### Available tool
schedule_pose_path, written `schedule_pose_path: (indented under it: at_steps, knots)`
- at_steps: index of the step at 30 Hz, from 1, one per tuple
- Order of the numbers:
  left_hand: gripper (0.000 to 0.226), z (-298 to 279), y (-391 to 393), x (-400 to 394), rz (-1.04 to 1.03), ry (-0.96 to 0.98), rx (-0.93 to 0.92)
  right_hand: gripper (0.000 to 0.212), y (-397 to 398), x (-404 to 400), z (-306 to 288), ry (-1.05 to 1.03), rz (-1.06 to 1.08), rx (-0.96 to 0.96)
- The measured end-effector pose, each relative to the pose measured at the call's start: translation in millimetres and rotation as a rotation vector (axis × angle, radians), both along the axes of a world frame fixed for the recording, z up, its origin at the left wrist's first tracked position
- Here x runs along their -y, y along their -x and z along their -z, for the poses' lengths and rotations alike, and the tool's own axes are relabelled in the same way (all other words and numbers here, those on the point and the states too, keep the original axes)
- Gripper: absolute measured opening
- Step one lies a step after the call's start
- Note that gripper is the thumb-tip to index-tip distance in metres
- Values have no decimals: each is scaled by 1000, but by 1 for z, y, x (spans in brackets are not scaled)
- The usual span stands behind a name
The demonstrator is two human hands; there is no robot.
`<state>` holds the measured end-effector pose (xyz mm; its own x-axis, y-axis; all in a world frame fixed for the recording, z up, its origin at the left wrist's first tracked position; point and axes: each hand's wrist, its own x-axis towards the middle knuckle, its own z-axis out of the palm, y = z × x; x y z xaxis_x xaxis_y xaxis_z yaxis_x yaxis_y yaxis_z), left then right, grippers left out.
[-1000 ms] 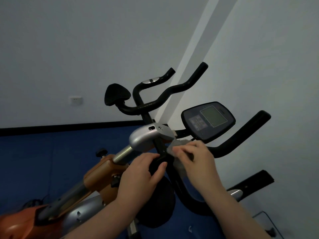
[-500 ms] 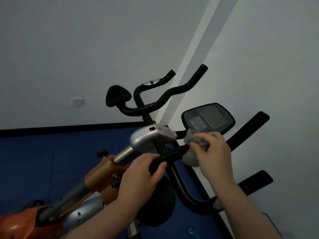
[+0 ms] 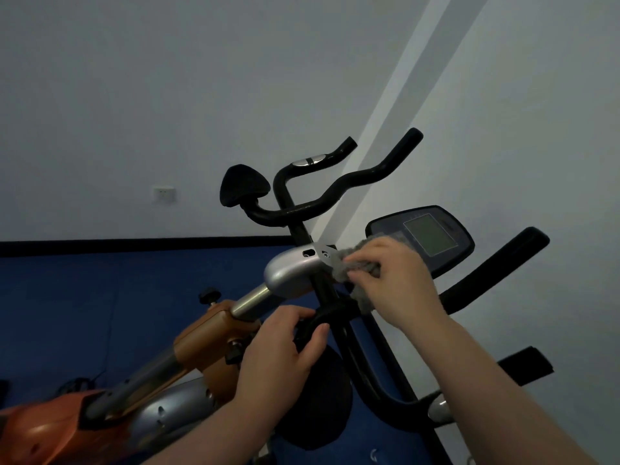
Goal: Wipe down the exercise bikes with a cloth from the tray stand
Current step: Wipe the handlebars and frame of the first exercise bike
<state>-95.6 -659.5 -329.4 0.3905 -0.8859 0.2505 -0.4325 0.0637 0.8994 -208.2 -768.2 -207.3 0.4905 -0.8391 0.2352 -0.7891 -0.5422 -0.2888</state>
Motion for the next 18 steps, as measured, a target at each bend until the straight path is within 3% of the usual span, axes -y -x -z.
schedule_pose_path:
  at_steps: [2,3,8,12,18]
  knots:
    - [30,1,-1,0,3,-1,2,17,-15,7,11,-102,-74,-256]
    - [31,2,-1,1,7,-4,4,19,-21,9,16,-166,-114,-285]
    - [33,3,0,1,2,2,29,18,-28,20,21,-180,-172,-160]
    - [29,2,-1,1,11,4,15,16,-18,29,12,-309,-127,-260]
    - [26,3,0,1,11,9,26,19,-33,24,25,-132,-121,-134]
